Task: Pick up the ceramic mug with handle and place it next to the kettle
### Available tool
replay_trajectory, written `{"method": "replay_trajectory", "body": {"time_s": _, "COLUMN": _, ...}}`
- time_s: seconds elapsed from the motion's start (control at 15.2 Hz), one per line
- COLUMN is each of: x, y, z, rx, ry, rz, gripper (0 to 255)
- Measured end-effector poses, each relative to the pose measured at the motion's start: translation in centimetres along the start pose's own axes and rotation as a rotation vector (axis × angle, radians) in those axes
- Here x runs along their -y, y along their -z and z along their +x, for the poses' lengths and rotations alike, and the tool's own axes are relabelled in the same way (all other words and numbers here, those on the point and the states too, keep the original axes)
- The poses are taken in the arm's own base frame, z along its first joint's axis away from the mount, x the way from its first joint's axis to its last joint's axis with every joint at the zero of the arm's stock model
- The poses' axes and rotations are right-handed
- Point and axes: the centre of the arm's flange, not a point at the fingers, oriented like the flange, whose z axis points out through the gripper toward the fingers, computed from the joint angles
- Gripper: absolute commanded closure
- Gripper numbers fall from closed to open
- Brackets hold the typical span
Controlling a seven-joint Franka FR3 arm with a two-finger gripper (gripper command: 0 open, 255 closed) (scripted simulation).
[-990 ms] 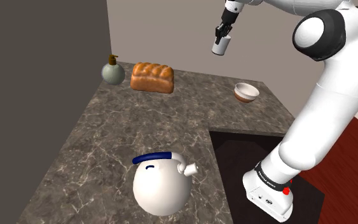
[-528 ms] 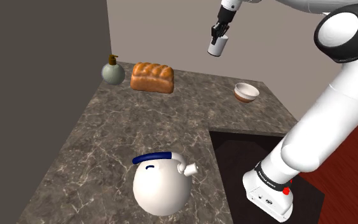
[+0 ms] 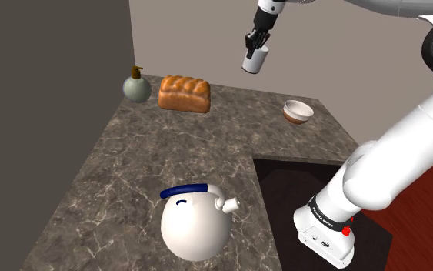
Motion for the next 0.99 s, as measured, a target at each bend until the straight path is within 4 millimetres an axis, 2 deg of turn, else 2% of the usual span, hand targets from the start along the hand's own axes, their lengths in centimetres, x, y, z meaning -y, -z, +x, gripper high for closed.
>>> {"method": "replay_trajectory", "body": {"time_s": 0.46, "x": 8.5, "y": 0.5, "z": -2.0, "rx": 0.000, "ry": 0.000, "rz": 0.000, "gripper": 255}}
{"method": "replay_trajectory", "body": {"time_s": 0.99, "x": 19.3, "y": 1.7, "z": -4.8, "rx": 0.001, "ry": 0.000, "rz": -0.001, "gripper": 255}}
